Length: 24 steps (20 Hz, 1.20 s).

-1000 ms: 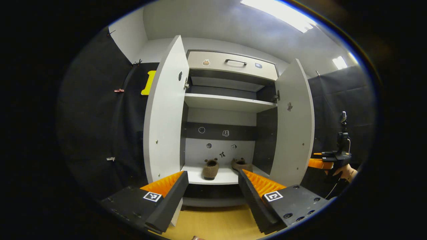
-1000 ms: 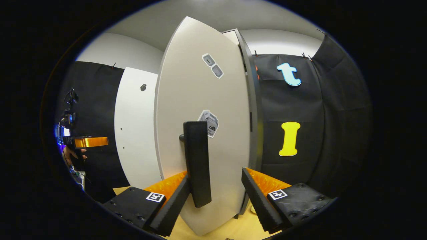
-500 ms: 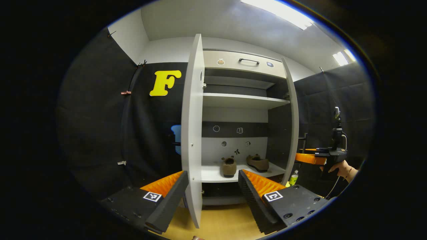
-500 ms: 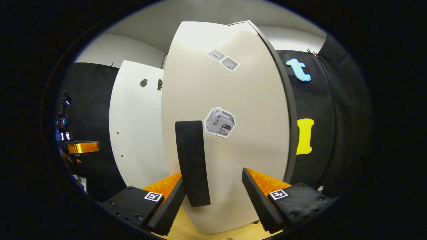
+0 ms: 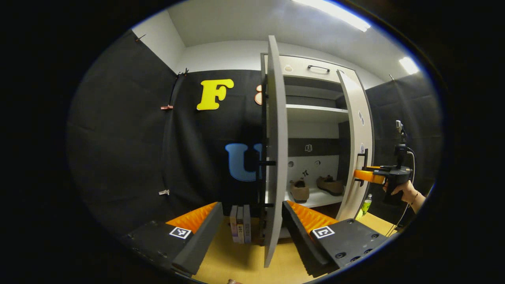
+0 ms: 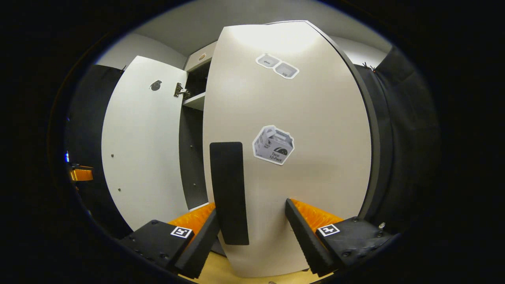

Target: Grab one shoe with the right hand and put it into the shoe cabinet, grab the other shoe with the left hand and put it into the shoe cabinet; then close the right door with the right hand and the left door with the left hand.

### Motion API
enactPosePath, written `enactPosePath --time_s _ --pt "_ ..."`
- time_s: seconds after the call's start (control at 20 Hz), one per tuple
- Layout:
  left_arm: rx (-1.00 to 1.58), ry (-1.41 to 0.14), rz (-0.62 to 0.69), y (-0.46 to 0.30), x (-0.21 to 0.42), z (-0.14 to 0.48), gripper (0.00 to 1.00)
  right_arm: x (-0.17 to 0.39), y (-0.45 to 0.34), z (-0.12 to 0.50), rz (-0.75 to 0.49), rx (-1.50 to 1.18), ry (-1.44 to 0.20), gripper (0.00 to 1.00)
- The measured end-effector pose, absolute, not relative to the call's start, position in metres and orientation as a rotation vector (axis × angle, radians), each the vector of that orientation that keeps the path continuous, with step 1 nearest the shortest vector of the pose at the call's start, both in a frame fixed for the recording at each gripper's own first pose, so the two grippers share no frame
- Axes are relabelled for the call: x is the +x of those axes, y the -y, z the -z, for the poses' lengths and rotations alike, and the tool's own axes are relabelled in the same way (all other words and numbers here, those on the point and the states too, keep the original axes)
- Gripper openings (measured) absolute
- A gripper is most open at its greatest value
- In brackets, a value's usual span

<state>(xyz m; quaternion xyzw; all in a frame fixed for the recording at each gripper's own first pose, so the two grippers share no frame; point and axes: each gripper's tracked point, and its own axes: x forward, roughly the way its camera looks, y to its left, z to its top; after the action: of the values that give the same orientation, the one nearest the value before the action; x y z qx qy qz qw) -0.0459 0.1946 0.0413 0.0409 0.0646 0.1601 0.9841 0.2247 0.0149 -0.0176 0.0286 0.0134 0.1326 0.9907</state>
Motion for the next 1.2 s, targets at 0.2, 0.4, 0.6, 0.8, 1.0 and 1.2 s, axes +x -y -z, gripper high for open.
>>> enactPosePath --time_s 0.2,0.4,0.6,0.8,1.0,1.2 --pt "0.052 -0.132 -0.294 -0.206 -0.032 -0.033 0.95 0.230 -0.015 0.018 -0.159 0.044 -0.017 0.99" --pt "0.052 -0.137 -0.266 -0.204 -0.031 -0.031 0.95 0.233 -0.016 0.019 -0.068 0.040 0.000 0.99" --pt "0.063 -0.135 -0.248 -0.205 -0.028 -0.031 0.95 0.234 -0.016 0.019 0.002 0.032 0.017 1.00" --pt "0.075 -0.148 -0.211 -0.206 -0.023 -0.026 0.95 0.236 -0.016 0.019 0.039 0.021 0.022 1.00" --pt "0.061 -0.157 -0.150 -0.199 -0.014 -0.020 0.95 0.238 -0.016 0.020 0.064 0.015 0.020 1.00" --pt "0.032 -0.153 -0.093 -0.196 -0.003 -0.016 0.94 0.234 -0.017 0.026 0.055 0.013 -0.015 1.00"
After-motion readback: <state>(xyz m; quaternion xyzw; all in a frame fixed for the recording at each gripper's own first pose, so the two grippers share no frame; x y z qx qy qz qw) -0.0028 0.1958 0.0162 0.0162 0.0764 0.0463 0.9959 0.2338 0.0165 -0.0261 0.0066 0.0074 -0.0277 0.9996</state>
